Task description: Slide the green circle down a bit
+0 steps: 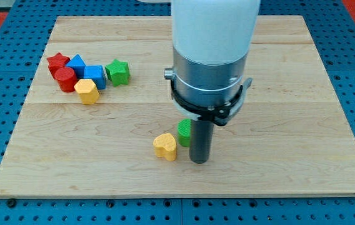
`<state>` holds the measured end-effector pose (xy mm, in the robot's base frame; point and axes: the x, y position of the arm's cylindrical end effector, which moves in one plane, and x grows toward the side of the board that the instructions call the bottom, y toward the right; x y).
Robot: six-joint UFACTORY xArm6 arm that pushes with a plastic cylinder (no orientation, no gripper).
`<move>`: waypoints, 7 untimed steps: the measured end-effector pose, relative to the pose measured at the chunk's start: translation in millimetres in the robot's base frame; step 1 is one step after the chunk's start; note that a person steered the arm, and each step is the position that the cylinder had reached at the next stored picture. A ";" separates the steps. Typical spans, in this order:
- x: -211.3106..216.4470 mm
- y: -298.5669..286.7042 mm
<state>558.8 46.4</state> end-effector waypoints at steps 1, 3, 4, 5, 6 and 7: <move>-36.2 62.5; -102.7 68.3; -124.0 37.4; -149.2 28.8; -171.4 31.2; -135.7 10.9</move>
<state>423.1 57.4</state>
